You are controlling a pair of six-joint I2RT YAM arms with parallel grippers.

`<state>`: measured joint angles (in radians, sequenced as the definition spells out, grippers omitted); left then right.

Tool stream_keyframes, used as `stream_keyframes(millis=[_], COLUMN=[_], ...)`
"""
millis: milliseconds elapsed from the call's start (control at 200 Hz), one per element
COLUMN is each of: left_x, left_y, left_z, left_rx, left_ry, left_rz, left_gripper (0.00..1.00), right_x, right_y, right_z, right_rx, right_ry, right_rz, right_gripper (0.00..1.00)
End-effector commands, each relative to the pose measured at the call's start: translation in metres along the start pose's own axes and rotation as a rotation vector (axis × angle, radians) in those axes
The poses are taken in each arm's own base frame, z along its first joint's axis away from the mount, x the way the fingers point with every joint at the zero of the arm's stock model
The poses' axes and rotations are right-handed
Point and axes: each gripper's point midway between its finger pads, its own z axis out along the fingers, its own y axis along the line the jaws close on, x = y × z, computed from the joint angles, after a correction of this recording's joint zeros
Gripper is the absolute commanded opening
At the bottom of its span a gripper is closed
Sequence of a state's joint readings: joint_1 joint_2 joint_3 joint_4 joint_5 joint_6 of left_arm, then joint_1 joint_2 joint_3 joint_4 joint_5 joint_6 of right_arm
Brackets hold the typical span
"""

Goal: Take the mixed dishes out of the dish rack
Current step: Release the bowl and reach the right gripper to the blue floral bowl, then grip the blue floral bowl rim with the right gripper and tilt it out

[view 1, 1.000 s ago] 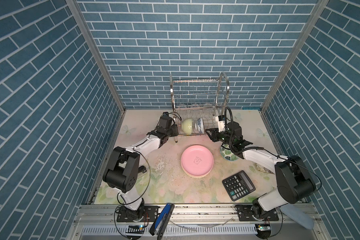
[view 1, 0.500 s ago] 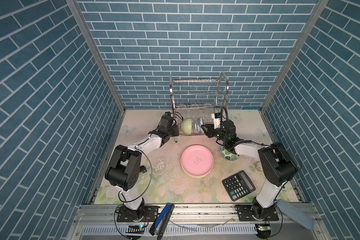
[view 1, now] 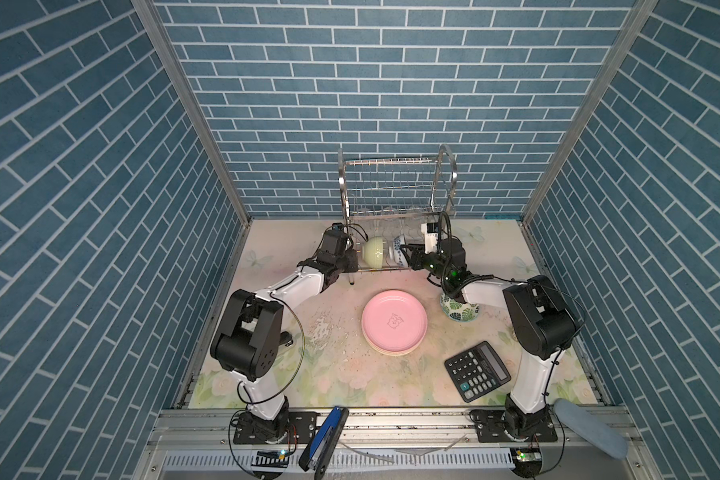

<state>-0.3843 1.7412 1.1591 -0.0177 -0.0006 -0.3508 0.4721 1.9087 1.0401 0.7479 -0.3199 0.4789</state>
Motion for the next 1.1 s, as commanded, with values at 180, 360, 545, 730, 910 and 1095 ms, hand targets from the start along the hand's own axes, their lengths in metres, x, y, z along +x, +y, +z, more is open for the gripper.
stream_keyframes(millis=[180,360,545,730,910,1095], left_x=[-0.008,-0.009,-0.009,-0.008,-0.007,-0.006], left_y=[0.009,0.009,0.008,0.009,0.010,0.010], left_z=[0.002,0.002,0.003,0.002,0.003,0.003], left_rx=[-0.032,-0.030,-0.027,-0.030,-0.035,-0.034], left_ry=[-0.015,-0.015,-0.013,-0.012,-0.010,-0.008], left_rz=[-0.024,-0.024,-0.021,-0.017,-0.016,-0.020], left_gripper=[0.10,0.10,0.10,0.10,0.10,0.10], right_x=[-0.007,-0.001,0.005,0.007,0.004,-0.005], right_y=[0.006,0.004,0.002,0.003,0.008,0.021], right_z=[0.021,0.027,0.030,0.031,0.027,0.022], right_rx=[-0.079,-0.088,-0.096,-0.104,-0.127,-0.184], right_ry=[-0.019,-0.003,0.011,0.014,0.005,-0.015], right_rz=[0.061,0.085,0.098,0.121,0.141,0.151], right_gripper=[0.39,0.34,0.22,0.09,0.00,0.00])
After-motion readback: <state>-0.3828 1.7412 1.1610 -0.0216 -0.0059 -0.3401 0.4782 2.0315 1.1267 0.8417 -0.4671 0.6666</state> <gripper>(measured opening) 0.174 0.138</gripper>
